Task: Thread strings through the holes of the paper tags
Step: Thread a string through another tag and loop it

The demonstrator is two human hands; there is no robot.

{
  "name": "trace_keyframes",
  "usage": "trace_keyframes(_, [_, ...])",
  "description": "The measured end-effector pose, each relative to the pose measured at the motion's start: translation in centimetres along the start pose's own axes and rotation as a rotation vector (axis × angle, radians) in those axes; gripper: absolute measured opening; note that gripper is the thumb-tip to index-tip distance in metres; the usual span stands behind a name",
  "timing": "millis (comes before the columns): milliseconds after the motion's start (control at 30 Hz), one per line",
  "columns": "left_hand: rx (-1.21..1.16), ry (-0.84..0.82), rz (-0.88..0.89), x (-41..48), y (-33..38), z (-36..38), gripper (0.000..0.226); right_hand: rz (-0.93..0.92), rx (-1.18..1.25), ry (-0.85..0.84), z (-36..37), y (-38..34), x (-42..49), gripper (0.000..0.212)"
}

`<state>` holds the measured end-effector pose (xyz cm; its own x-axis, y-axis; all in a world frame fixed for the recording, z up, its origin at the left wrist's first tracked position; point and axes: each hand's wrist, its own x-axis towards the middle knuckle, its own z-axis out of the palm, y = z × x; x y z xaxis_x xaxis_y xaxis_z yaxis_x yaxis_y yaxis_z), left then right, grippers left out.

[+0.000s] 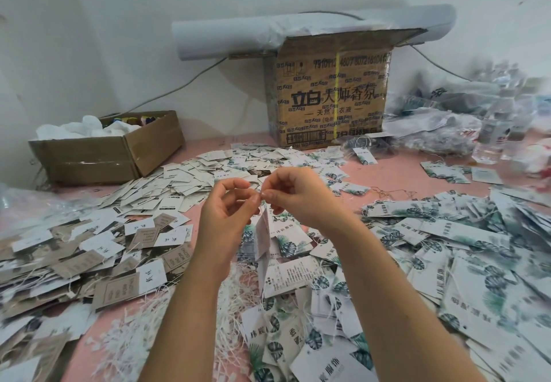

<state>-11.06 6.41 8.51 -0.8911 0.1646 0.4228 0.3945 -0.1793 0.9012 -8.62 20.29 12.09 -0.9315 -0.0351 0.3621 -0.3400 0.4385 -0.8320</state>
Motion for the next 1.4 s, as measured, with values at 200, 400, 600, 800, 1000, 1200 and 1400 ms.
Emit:
trace_keyframes(200, [0.011, -0.005, 0.0, 0.1, -0.2, -0.1, 0.02, 0.001, 0.017, 0.028, -0.1, 0.3, 0.1, 0.016])
trace_keyframes(400, [0.093, -0.006, 0.0, 0.1, -0.3, -0.1, 0.021, 0.016, 0.039, 0.032, -0.1, 0.5, 0.2, 0.014])
trace_keyframes(600, [0.165, -0.013, -0.014, 0.0, -0.2, -0.2, 0.023, 0.067, 0.095, 0.044, -0.3, 0.6, 0.0, 0.012])
trace_keyframes(800, [0.246, -0.024, 0.007, 0.0, 0.1, -0.3, 0.024, 0.09, 0.038, 0.041, -0.2, 0.7, 0.1, 0.014])
trace_keyframes(1000, [0.14, 0.013, 0.004, -0.2, 0.4, -0.3, 0.026, 0.068, 0.272, 0.023, -0.1, 0.7, -0.1, 0.013])
trace_keyframes(1200, [0.128, 0.036, -0.008, 0.0, 0.0, -0.4, 0.026, 0.073, 0.397, -0.068, 0.4, 0.6, 0.0, 0.016])
trace_keyframes(1400, [0.25, -0.118, -0.035, -0.4, -0.3, -0.3, 0.036, 0.009, 0.429, 0.061, 0.8, 0.2, 0.1, 0.021])
